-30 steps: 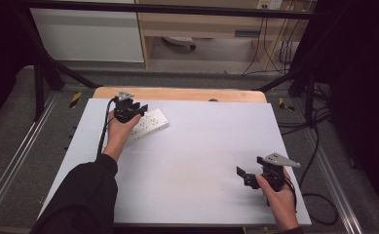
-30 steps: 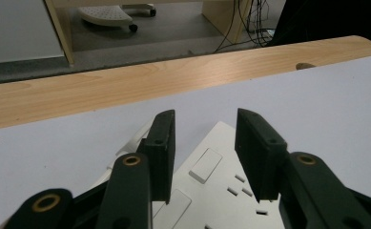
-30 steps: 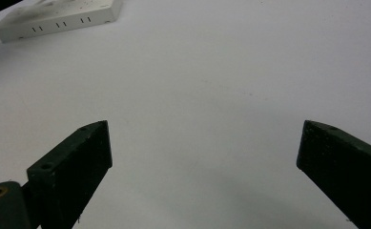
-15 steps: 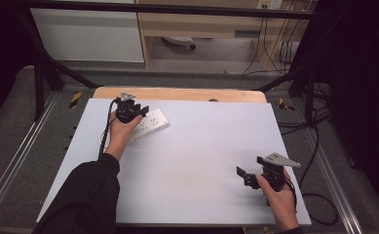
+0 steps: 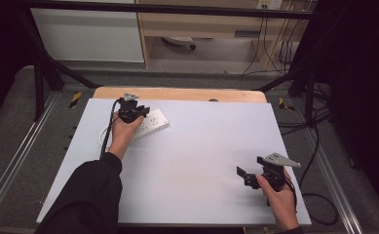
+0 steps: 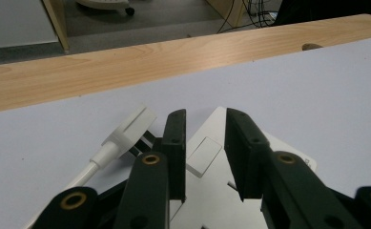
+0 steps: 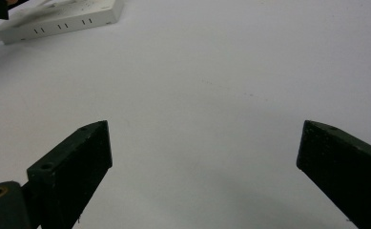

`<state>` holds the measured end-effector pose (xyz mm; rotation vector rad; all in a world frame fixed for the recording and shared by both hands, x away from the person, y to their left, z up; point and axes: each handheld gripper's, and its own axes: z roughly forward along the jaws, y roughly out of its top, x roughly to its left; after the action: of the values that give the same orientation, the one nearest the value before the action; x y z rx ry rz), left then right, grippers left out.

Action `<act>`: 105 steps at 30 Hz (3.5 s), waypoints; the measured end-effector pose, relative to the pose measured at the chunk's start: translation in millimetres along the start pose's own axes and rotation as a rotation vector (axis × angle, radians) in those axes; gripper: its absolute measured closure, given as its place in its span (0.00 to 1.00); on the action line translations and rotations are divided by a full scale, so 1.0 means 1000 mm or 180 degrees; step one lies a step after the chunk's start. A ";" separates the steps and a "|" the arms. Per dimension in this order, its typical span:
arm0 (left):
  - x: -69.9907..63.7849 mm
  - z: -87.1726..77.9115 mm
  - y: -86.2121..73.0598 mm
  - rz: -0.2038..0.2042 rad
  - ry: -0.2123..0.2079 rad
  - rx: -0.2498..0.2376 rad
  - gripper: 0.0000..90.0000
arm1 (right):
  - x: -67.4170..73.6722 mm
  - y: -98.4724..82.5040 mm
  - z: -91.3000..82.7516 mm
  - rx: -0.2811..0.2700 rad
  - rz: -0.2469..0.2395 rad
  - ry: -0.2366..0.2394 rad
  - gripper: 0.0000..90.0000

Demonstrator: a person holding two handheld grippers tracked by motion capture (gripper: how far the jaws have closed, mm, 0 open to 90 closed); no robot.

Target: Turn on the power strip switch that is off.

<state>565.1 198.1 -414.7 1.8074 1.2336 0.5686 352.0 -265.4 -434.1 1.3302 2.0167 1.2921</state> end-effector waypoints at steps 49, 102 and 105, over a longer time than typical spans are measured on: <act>0.002 0.015 -0.008 0.0039 -0.0020 0.0235 1.00 | 0.001 0.000 0.001 0.0014 -0.0002 0.0022 0.06; -0.001 0.019 -0.009 0.0092 0.0068 0.0277 1.00 | 0.001 -0.001 0.002 0.0049 -0.0007 0.0046 0.05; -0.001 0.019 -0.009 0.0125 0.0081 0.0286 1.00 | 0.001 -0.001 0.002 0.0051 -0.0005 0.0048 0.05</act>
<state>574.0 190.7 -432.3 1.9083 1.2611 0.5678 352.3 -264.1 -435.5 1.3295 2.0419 1.2916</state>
